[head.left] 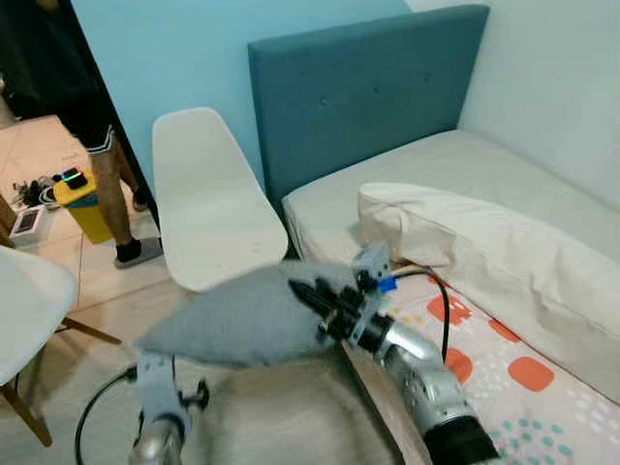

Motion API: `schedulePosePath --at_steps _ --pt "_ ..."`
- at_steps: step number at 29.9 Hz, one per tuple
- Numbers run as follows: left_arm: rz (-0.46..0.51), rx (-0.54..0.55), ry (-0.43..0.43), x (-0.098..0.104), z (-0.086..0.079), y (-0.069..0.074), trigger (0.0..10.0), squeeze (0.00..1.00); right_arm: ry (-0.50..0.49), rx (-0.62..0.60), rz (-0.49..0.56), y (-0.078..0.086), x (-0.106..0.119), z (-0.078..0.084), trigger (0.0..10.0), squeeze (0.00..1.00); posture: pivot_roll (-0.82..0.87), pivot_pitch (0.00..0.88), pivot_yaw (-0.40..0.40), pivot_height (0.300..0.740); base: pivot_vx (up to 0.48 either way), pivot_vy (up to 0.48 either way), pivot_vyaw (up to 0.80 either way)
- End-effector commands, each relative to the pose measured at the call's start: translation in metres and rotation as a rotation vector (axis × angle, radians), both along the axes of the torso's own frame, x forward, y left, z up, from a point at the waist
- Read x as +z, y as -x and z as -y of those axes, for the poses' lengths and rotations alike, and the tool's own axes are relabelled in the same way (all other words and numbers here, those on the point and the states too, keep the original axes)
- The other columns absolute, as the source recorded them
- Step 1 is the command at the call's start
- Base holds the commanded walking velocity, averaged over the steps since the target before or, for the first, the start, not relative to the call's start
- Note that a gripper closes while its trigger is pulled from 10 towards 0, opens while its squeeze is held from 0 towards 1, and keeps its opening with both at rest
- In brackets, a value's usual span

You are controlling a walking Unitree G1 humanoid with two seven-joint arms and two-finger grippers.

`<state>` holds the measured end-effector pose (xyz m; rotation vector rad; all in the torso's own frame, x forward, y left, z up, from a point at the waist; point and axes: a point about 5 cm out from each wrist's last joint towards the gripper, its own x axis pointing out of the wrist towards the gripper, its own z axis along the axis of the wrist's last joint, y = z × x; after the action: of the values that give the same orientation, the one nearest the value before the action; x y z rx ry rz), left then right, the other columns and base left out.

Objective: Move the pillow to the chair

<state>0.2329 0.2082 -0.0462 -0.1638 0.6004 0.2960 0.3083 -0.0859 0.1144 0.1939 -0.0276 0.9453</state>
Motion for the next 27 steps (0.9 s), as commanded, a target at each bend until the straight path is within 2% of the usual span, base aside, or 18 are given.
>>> schedulePosePath --at_steps 1,2,3,5,8,10,12,21,25,26,27 --pt "-0.133 0.048 -0.015 -0.017 -0.012 0.028 10.0 0.0 0.004 0.041 0.05 0.001 0.007 -0.008 0.0 0.0 0.04 0.0 0.034 0.74 0.0 0.0 0.77" --pt "-0.177 0.053 -0.019 -0.023 -0.013 0.038 10.0 0.0 0.019 0.044 0.039 0.002 0.003 -0.009 0.0 0.0 0.04 0.0 0.034 0.74 0.0 0.0 0.77" --pt "-0.177 0.053 -0.019 -0.023 -0.013 0.038 10.0 0.0 0.019 0.044 0.039 0.002 0.003 -0.009 0.0 0.0 0.04 0.0 0.034 0.74 0.0 0.0 0.77" --pt "-0.279 0.005 -0.016 -0.037 -0.009 0.063 10.0 0.0 0.11 0.047 -0.004 0.006 -0.019 -0.009 0.0 0.0 0.04 0.0 0.033 0.74 0.0 0.0 0.77" --pt "-0.309 -0.021 -0.014 -0.041 -0.006 0.07 10.0 0.0 0.138 0.045 -0.024 0.008 -0.027 -0.008 0.0 0.0 0.04 0.0 0.033 0.74 0.0 0.0 0.77" --pt "-0.358 -0.078 -0.01 -0.047 0.0 0.082 10.0 0.0 0.203 0.017 -0.105 0.014 -0.052 -0.003 0.0 0.0 0.04 0.0 0.03 0.74 0.0 0.0 0.77" --pt "-0.377 -0.115 -0.004 -0.05 0.004 0.087 10.0 0.0 0.255 -0.003 -0.167 0.022 -0.072 0.003 0.0 0.0 0.04 0.0 0.029 0.74 0.0 0.0 0.76" --pt "-0.363 -0.145 0.016 -0.05 0.007 0.086 10.0 0.0 0.269 -0.017 -0.184 0.025 -0.078 0.006 0.0 0.0 0.03 0.0 0.038 0.74 0.0 0.0 0.77" --pt "-0.315 -0.167 0.062 -0.046 0.011 0.076 10.0 0.0 0.299 -0.079 -0.16 0.019 -0.078 0.01 0.0 0.0 0.03 0.0 0.04 0.74 0.0 0.0 0.77" --pt "-0.285 -0.177 0.08 -0.043 0.014 0.069 10.0 0.0 0.313 -0.118 -0.153 0.015 -0.077 0.012 10.0 0.0 0.03 0.0 0.04 0.74 0.24 0.0 0.0" --pt "-0.285 -0.177 0.08 -0.043 0.014 0.069 10.0 0.0 0.313 -0.118 -0.153 0.015 -0.077 0.012 10.0 0.0 0.03 0.0 0.04 0.74 0.24 0.0 0.0"
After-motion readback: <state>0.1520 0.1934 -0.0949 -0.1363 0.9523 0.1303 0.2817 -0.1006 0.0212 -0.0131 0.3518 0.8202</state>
